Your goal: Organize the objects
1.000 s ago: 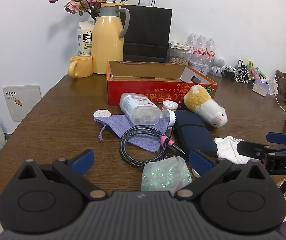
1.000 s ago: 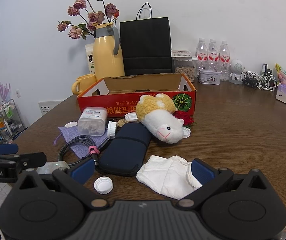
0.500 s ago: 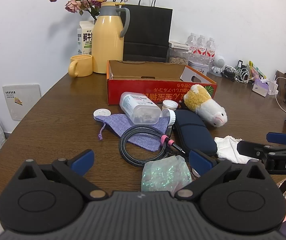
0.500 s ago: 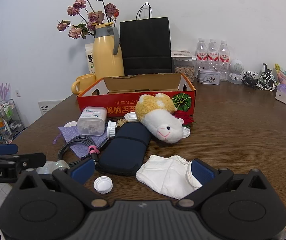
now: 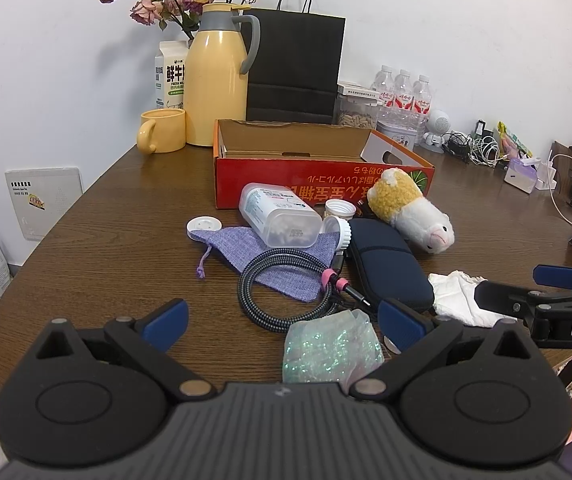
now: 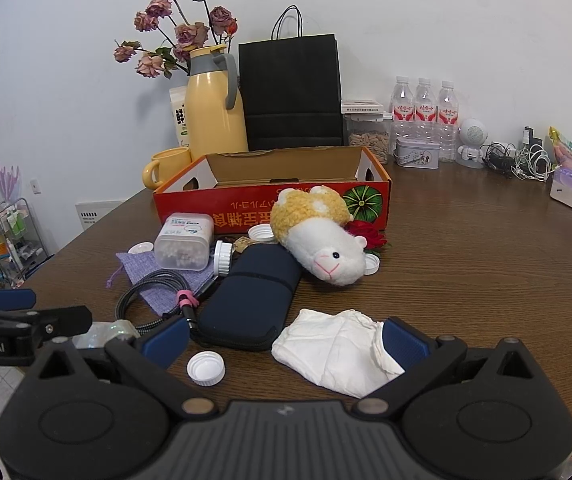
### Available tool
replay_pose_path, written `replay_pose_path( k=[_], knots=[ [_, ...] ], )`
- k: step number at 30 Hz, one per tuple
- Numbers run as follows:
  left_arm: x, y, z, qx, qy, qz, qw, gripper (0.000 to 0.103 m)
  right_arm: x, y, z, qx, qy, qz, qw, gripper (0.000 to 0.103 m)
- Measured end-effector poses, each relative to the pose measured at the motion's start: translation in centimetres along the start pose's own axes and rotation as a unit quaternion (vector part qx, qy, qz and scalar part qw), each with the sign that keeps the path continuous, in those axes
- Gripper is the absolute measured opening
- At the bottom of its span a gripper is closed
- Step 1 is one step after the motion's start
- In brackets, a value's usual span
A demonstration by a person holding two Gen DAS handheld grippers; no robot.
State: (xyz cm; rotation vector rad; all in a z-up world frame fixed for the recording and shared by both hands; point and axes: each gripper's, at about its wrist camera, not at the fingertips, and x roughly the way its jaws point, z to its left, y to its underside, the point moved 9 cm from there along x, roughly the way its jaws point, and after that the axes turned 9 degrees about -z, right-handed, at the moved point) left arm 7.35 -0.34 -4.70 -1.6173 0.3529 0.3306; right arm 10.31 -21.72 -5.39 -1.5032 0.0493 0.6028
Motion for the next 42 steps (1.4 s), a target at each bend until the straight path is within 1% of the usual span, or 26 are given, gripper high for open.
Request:
replay_pose_path(
  k=[42],
  knots=[
    [-0.34, 0.03, -0.25, -0.001, 0.001, -0.002, 1.0000, 0.103, -0.28, -0.12, -0.06, 0.000, 0.001, -0.002, 1.000, 0.103]
  ],
)
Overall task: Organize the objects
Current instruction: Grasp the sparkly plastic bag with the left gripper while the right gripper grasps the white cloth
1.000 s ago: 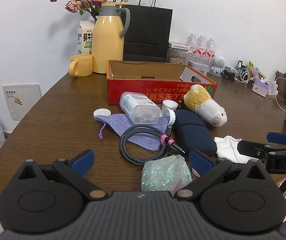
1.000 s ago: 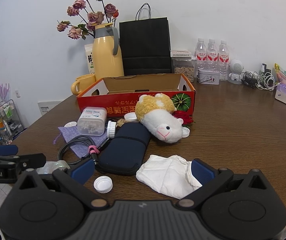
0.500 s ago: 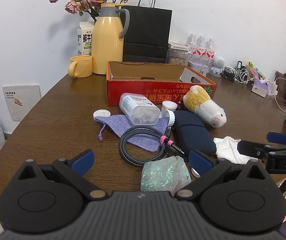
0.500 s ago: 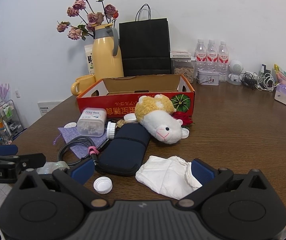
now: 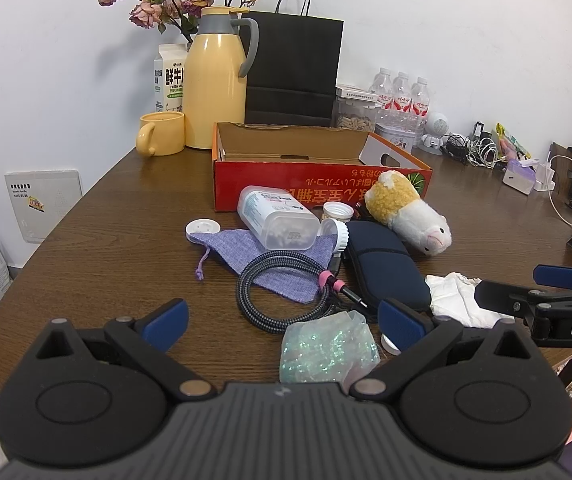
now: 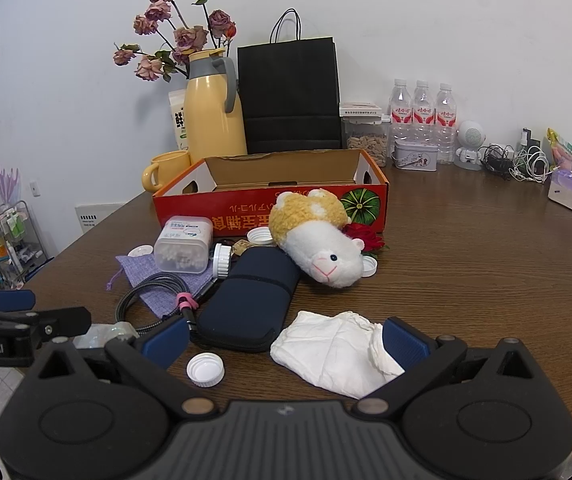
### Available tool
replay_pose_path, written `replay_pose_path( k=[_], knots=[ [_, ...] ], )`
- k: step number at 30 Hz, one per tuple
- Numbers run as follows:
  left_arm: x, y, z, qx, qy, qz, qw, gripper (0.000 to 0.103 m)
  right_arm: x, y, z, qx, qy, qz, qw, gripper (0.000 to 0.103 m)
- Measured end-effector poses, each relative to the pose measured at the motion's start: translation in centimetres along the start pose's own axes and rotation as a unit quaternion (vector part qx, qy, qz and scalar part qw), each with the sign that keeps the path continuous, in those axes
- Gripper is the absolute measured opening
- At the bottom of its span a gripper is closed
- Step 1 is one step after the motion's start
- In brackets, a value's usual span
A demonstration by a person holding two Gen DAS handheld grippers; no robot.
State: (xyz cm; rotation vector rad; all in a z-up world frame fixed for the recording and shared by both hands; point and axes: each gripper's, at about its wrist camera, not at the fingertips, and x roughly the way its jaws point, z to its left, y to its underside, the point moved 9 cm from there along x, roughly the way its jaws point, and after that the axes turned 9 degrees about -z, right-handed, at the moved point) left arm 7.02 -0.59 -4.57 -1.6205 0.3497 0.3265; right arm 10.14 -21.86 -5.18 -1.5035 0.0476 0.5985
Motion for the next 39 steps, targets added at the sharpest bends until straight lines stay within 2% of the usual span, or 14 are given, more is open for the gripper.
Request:
replay_pose_path(
  k=[9, 14, 19, 21, 25, 31, 35, 37, 39],
  knots=[
    [0.0, 0.1, -0.2, -0.001, 0.003, 0.002, 1.0000, 0.103, 0.0, 0.0, -0.1, -0.001, 0.001, -0.001, 1.000, 0.103],
    [1.0, 1.1, -0.5, -0.005, 0.014, 0.027, 0.9995, 0.103, 0.2, 0.4, -1.2, -0.018, 0.014, -0.001, 1.000, 0.103],
    [2.7, 2.7, -0.5, -0.007, 0.021, 0.059, 0.9980, 0.102, 1.3, 2.1, -2.2, -0.045, 0.020, 0.020, 0.999, 0.103],
    [3.4, 3.3, -0.7, -0.009, 0.028, 0.070, 0.9971, 0.094, 1.9, 2.8, -2.4, -0.057, 0.016, 0.029, 0.998, 0.103],
    [4.8, 4.4, -0.7, -0.034, 0.045, 0.098, 0.9936, 0.050, 3.1, 4.0, -3.0, -0.082, 0.010, 0.046, 0.996, 0.103],
    [5.2, 4.3, -0.2, -0.044, 0.040, 0.086, 0.9945, 0.048, 5.4, 4.4, -4.0, -0.103, -0.006, 0.060, 0.993, 0.103],
    [5.4, 4.2, -0.1, -0.042, 0.038, 0.085, 0.9948, 0.048, 6.8, 4.6, -4.3, -0.072, -0.047, 0.072, 0.994, 0.103],
    [5.5, 4.1, -0.1, -0.041, 0.037, 0.085, 0.9949, 0.048, 6.9, 4.7, -4.3, -0.071, -0.050, 0.067, 0.994, 0.103],
    [5.5, 4.1, -0.1, -0.040, 0.038, 0.084, 0.9949, 0.048, 6.8, 4.7, -4.2, -0.070, -0.055, 0.062, 0.994, 0.098]
  ],
)
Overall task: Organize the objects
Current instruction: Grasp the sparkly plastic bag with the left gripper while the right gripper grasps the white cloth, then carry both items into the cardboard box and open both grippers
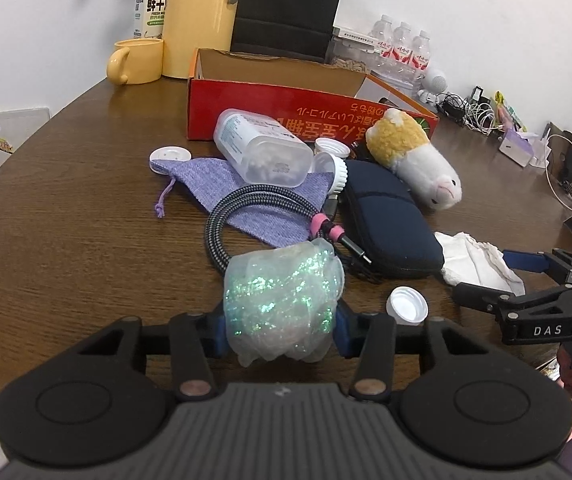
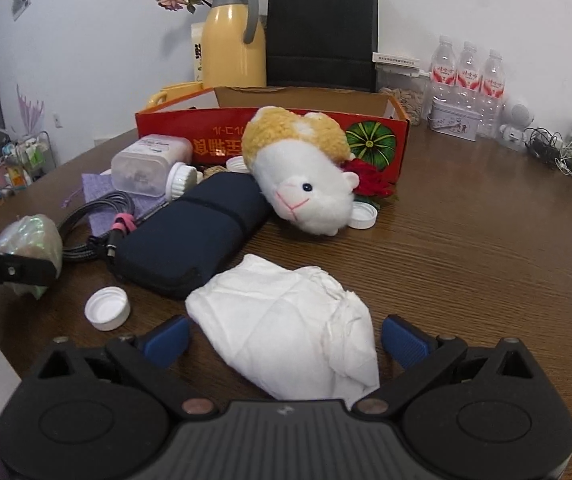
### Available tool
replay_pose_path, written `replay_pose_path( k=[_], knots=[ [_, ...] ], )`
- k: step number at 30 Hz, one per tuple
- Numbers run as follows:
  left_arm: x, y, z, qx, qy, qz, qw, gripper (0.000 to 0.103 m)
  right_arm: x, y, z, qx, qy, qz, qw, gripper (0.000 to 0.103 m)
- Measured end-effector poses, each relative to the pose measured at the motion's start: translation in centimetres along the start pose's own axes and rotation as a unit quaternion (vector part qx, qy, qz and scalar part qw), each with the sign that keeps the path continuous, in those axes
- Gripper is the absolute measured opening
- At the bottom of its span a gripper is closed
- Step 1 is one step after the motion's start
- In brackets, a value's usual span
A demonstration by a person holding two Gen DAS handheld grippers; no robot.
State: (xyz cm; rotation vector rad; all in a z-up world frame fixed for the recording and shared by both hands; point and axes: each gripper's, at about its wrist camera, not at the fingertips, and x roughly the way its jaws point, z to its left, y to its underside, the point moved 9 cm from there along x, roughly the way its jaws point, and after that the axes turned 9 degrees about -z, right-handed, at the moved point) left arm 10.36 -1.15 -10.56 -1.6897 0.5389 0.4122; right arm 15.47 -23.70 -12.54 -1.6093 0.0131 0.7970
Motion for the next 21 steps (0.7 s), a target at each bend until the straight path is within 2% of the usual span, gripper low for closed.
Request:
replay_pose_path(
  k=[2, 4, 6, 8, 15, 21],
  knots=[
    [0.0, 0.0, 0.0, 0.000, 0.001, -0.001, 1.0000, 0.048, -0.3, -0.1, 0.0, 0.002, 0.000, -0.008, 1.000, 0.084],
    [0.0, 0.0, 0.0, 0.000, 0.002, -0.001, 1.0000, 0.048, -0.7, -0.2, 0.0, 0.007, -0.005, -0.009, 1.000, 0.078],
    [0.0, -0.1, 0.0, 0.000, 0.001, -0.002, 1.0000, 0.048, -1.2, -0.3, 0.0, 0.014, -0.011, -0.012, 1.000, 0.066],
    [-0.2, -0.2, 0.1, 0.000, 0.002, -0.005, 1.0000, 0.048, -1.7, -0.5, 0.2, 0.018, -0.016, -0.018, 1.000, 0.059],
    [-1.7, -2.2, 0.0, 0.012, 0.006, -0.046, 0.9989, 0.048, -3.1, -2.7, 0.2, 0.011, -0.007, -0.049, 0.999, 0.059],
    [-1.8, -7.3, 0.2, 0.016, -0.004, -0.110, 0.9937, 0.048, -2.4, -8.0, -0.2, -0.011, -0.004, -0.099, 0.995, 0.059]
  ],
)
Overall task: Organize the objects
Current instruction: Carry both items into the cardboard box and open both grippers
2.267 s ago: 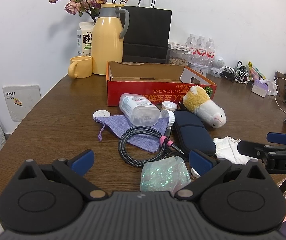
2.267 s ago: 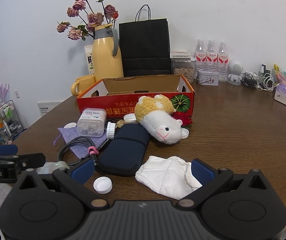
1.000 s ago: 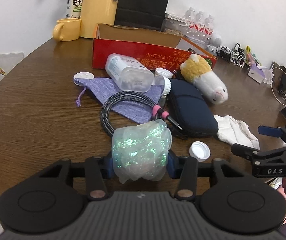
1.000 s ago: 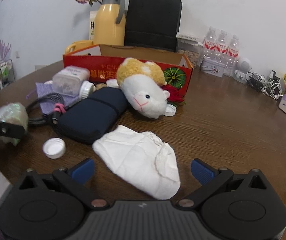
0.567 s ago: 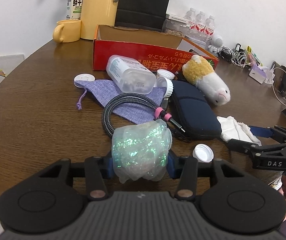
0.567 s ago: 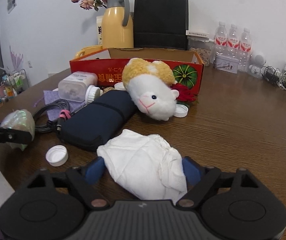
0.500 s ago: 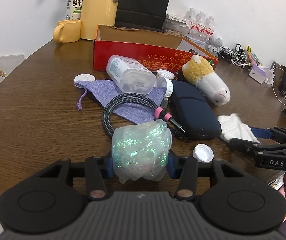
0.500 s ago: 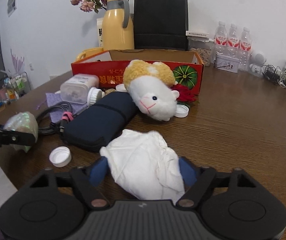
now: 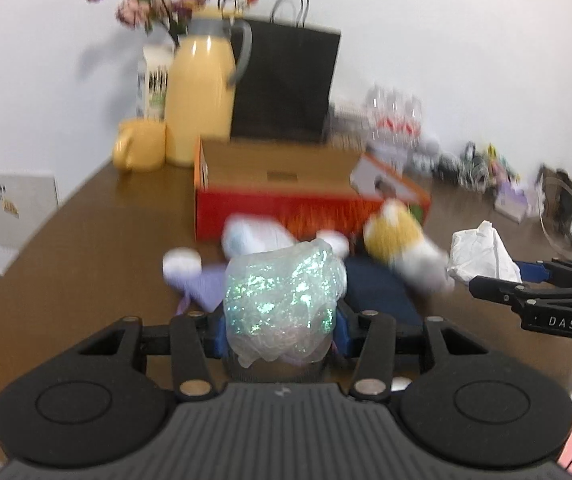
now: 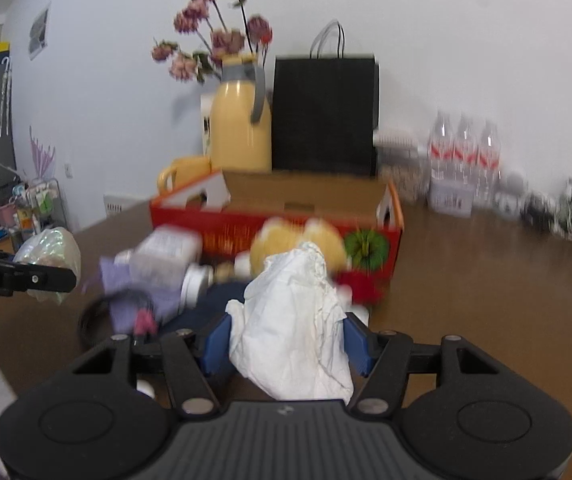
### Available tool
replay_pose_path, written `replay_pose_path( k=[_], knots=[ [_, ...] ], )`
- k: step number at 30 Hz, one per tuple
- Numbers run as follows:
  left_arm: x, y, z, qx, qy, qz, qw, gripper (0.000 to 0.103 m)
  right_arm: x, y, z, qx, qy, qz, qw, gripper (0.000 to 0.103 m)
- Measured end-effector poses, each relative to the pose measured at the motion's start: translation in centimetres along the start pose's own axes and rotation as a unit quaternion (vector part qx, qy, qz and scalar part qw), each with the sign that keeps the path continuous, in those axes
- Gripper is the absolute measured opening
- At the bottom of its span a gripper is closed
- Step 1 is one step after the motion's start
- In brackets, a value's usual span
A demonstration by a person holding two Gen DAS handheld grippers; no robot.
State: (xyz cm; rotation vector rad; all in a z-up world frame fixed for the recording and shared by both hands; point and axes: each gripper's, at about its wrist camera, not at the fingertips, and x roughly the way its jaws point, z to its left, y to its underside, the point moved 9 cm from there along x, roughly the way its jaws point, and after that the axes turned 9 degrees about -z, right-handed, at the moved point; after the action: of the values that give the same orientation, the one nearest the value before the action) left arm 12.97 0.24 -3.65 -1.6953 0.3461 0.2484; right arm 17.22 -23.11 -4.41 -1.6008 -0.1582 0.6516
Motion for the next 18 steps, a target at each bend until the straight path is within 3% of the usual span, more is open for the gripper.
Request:
replay_pose_path(
  k=[7, 12, 18],
  knots=[
    [4.5, -7.3, -0.5, 0.005, -0.011, -0.070, 0.9975, 0.048, 5.6, -7.1, -0.9, -0.003, 0.002, -0.058, 0.998, 0.059],
    [9.8, -10.2, -0.9, 0.004, -0.023, -0.081, 0.9965, 0.049, 11.5, -9.9, -1.9, 0.018, 0.009, -0.063, 0.998, 0.059],
    [16.3, -11.0, 0.2, -0.036, -0.045, -0.069, 0.9959, 0.049, 18.4, -10.2, -3.4, 0.037, 0.037, -0.051, 0.997, 0.060]
  ],
)
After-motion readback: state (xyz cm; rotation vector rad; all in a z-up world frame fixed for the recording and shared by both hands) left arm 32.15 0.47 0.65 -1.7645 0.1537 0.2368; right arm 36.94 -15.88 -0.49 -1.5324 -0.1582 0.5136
